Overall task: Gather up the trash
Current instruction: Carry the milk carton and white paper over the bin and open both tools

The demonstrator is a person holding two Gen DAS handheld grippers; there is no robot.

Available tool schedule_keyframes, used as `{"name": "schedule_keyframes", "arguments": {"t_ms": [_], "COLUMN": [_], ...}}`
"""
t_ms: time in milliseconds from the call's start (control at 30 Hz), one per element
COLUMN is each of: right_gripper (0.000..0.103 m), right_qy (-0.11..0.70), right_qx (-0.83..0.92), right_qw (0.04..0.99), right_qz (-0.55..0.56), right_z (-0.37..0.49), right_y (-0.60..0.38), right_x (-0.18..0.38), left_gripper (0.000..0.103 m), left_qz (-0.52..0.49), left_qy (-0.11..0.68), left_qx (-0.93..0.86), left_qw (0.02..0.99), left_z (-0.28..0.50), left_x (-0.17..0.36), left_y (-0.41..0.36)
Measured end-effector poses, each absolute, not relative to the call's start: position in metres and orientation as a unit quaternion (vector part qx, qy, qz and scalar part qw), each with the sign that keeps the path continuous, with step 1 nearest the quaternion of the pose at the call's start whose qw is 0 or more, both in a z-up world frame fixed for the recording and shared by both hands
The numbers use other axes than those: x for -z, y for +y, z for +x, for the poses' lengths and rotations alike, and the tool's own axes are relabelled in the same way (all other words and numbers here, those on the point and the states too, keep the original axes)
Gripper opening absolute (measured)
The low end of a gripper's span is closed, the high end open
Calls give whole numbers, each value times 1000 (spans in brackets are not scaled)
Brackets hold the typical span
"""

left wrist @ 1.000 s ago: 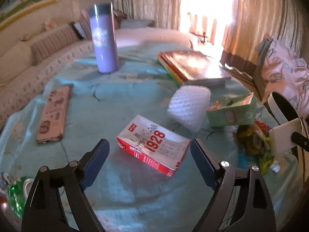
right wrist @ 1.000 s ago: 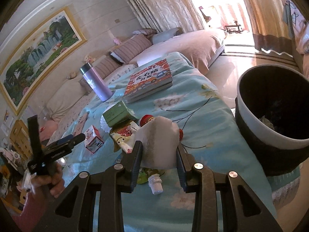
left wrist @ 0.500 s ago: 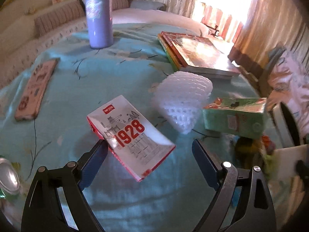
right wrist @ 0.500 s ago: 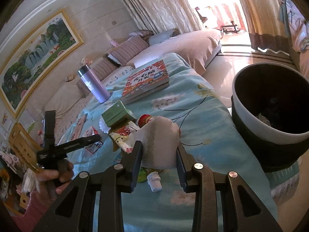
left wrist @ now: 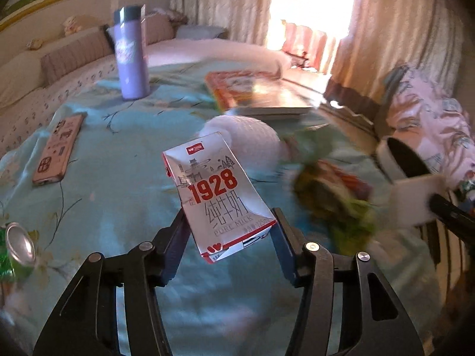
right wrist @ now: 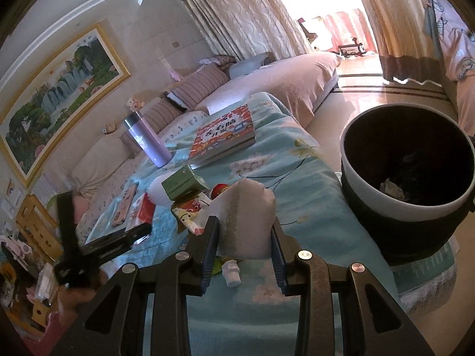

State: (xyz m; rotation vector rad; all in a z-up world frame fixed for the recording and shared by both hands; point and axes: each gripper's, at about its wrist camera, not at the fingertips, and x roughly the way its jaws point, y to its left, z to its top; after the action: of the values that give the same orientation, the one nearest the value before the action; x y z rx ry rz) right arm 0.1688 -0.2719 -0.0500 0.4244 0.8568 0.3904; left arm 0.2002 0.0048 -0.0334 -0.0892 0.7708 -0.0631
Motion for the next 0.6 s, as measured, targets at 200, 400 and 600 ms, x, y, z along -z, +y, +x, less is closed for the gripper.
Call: {"name": "schedule_keyframes", "arguments": {"t_ms": [200, 400, 600], "right_gripper": [33, 33, 33], "right_qy": [405, 397, 390], "right_qx": [-180, -162, -138], "right_qw": [871, 877, 882], "right_qz": [212, 218, 226], "right_z": [162, 154, 149], "right_y": [-287, -311, -341], "right_x": [48, 44, 43], "left_gripper": [53, 53, 52], "left_qz": [-29, -6, 13], "left_qy": [351, 345, 346], "left_qx": [92, 149, 185], "left_qw": [931, 927, 920], "left_z": [177, 173, 176], "left_x": [12, 5, 3], "left_y": [-38, -87, -127]}}
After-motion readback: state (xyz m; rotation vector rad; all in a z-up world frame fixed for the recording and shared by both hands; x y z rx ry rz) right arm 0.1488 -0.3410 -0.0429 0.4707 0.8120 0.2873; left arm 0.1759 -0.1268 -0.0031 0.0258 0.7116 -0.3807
